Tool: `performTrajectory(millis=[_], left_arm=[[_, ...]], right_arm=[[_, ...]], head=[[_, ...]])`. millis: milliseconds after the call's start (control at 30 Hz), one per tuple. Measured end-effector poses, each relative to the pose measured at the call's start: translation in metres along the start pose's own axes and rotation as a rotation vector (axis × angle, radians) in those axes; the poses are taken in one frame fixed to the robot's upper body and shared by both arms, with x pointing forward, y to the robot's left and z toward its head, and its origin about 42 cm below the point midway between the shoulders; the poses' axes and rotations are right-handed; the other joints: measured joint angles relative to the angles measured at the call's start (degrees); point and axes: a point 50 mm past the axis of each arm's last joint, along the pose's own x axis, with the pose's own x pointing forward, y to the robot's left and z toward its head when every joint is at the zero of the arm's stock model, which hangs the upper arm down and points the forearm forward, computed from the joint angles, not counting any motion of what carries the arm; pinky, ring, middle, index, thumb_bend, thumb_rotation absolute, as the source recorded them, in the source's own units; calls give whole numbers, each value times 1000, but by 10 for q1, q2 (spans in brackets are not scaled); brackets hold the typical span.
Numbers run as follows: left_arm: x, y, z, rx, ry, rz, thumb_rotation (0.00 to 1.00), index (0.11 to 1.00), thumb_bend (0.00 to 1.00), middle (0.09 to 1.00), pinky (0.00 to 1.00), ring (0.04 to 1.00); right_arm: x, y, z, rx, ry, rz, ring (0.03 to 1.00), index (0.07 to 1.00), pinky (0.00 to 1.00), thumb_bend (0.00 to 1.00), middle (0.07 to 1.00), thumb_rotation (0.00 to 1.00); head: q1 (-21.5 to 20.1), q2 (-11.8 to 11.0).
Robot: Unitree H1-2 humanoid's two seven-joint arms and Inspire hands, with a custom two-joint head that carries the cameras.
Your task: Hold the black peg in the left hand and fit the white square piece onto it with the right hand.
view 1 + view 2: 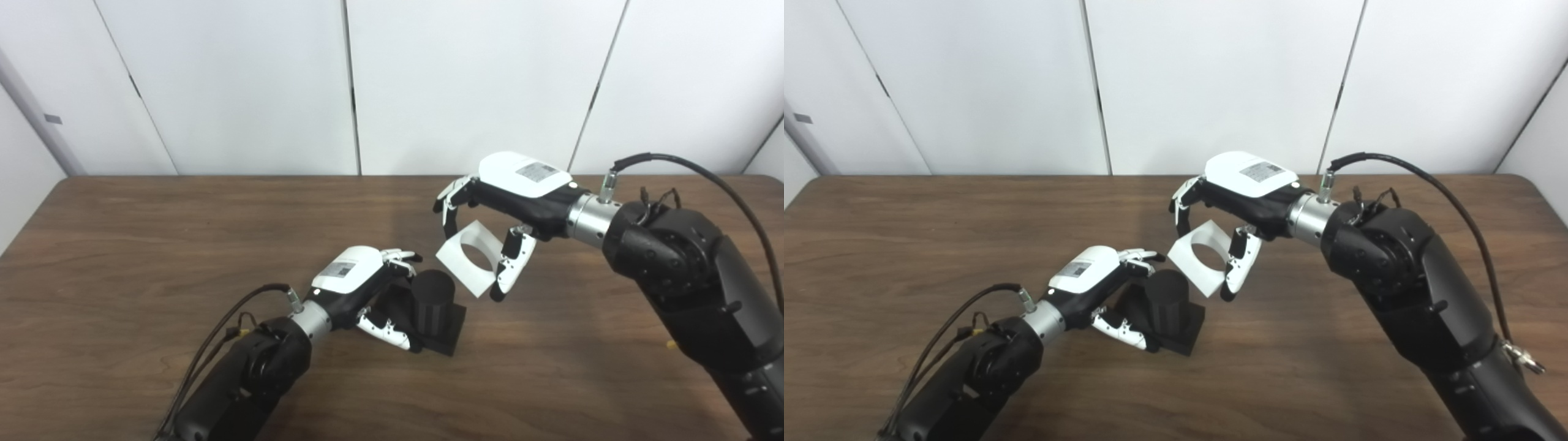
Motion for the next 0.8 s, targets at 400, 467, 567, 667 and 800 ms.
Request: performTrajectory(millis=[400,467,567,667,800], left_arm=[[1,0,0,2,1,3,67,489,523,898,852,912],[1,0,0,2,1,4,66,489,523,896,851,909],[1,0,0,2,1,5,66,489,523,897,859,910],[1,0,0,2,1,5,66,489,523,895,856,907],[1,0,0,2,1,5,66,489,523,897,861,907]], right_arm=[[2,1,4,2,-8,2,792,480,668,521,768,136],[2,1,4,1,-7,2,791,480,667,521,770,136],[3,1,5,-1,-6,3,793,480,676,521,767,135],[3,1,5,-1,-10,2,795,480,682,521,768,136],[3,2,6,2,-13,2,798,479,690,522,770,135]], head=[[1,-6],[1,-7],[0,-9],[0,-9],[-3,-8]])
